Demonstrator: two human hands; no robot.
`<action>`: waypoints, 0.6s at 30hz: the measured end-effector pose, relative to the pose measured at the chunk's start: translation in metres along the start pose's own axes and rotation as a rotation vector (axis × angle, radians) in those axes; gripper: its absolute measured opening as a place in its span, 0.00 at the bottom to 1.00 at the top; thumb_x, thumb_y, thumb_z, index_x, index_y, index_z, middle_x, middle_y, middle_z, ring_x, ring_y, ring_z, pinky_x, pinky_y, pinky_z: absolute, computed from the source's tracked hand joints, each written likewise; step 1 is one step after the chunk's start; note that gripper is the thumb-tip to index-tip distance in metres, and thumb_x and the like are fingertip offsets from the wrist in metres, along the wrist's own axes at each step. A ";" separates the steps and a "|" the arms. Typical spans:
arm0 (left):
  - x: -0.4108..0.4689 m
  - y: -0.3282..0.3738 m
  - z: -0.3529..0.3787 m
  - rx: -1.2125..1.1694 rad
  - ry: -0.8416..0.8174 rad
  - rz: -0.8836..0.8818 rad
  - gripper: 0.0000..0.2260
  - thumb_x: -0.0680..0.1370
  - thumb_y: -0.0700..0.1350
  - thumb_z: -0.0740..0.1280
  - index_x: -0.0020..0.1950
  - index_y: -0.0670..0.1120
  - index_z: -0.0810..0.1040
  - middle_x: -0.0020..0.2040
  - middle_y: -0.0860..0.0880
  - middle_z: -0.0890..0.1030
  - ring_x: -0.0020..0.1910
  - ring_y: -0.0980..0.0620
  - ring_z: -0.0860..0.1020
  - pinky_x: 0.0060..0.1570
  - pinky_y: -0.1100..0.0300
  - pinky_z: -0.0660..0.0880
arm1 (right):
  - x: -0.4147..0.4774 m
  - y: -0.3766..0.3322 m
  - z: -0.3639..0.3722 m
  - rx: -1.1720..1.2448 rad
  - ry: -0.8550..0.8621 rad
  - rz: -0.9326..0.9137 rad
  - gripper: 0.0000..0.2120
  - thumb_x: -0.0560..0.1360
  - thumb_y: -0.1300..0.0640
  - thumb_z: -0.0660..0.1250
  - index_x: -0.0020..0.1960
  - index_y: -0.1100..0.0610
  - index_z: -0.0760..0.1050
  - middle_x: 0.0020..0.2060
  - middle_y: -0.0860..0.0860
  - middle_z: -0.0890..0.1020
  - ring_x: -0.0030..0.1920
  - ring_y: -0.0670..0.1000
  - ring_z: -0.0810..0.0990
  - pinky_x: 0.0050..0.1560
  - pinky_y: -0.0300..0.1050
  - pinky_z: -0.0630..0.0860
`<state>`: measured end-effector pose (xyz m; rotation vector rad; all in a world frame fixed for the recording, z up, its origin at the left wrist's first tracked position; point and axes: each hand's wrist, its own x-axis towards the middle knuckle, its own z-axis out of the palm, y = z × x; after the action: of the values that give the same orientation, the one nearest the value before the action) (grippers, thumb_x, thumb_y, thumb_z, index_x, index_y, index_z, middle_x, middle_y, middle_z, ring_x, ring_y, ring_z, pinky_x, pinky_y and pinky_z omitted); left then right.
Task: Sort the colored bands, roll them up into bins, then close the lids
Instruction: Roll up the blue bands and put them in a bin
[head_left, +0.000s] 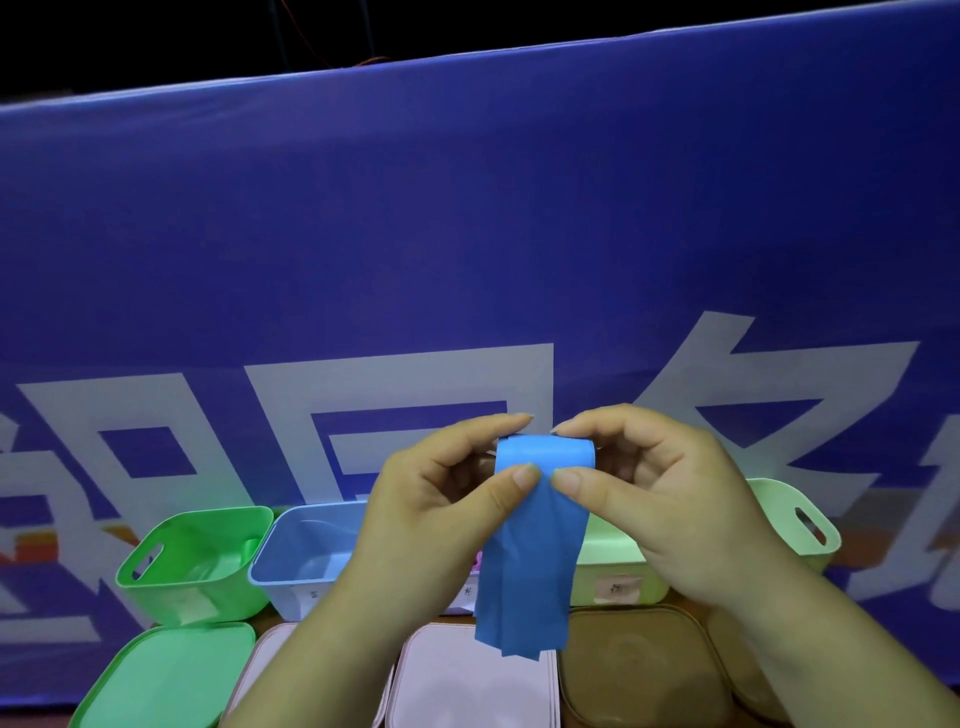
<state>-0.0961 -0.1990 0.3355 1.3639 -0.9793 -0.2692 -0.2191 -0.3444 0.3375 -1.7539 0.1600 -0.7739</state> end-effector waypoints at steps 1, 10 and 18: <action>0.000 0.000 -0.001 0.005 -0.004 0.005 0.14 0.71 0.45 0.73 0.56 0.52 0.83 0.49 0.48 0.85 0.50 0.47 0.83 0.44 0.63 0.80 | 0.001 0.000 0.000 0.007 0.002 0.004 0.12 0.70 0.64 0.74 0.51 0.53 0.81 0.44 0.47 0.85 0.45 0.48 0.85 0.45 0.36 0.79; 0.002 -0.004 -0.007 0.103 -0.066 0.037 0.16 0.70 0.43 0.74 0.55 0.57 0.82 0.53 0.50 0.84 0.52 0.42 0.81 0.50 0.43 0.81 | 0.000 -0.002 -0.002 0.040 0.013 0.093 0.09 0.71 0.56 0.72 0.51 0.54 0.82 0.43 0.50 0.86 0.44 0.50 0.84 0.41 0.41 0.81; 0.001 -0.005 -0.006 0.086 -0.074 0.023 0.15 0.70 0.42 0.74 0.54 0.56 0.82 0.51 0.49 0.84 0.51 0.43 0.82 0.50 0.47 0.82 | -0.001 -0.003 -0.003 0.028 -0.034 0.147 0.15 0.68 0.47 0.69 0.51 0.54 0.82 0.42 0.54 0.85 0.46 0.55 0.84 0.47 0.50 0.84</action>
<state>-0.0894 -0.1966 0.3316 1.4284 -1.0785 -0.2639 -0.2222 -0.3455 0.3400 -1.7074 0.2515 -0.6369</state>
